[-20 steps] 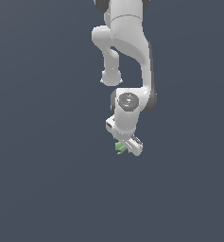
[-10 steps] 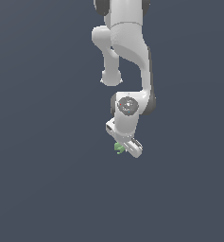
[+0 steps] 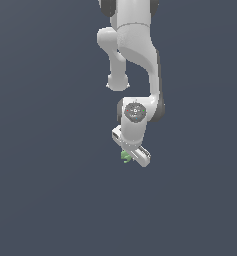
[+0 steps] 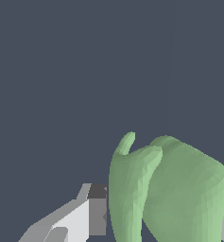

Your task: Pick up the object and move it to a goal position.

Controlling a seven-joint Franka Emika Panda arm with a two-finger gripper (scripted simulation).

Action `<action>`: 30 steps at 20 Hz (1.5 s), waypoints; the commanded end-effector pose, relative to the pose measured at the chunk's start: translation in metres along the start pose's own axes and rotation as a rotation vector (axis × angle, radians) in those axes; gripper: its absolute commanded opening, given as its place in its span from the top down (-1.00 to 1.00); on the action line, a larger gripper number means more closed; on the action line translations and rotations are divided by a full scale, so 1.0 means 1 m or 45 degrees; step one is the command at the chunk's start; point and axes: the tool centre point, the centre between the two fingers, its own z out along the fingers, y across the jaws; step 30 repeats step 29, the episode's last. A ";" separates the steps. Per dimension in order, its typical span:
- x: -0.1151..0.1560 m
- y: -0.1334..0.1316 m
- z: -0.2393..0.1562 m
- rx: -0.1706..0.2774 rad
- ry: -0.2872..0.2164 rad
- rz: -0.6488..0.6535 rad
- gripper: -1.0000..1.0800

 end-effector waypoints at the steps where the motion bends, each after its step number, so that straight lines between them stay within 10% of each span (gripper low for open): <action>1: 0.003 0.000 -0.002 0.000 0.000 0.000 1.00; 30: 0.099 -0.011 -0.066 0.000 0.000 0.000 1.00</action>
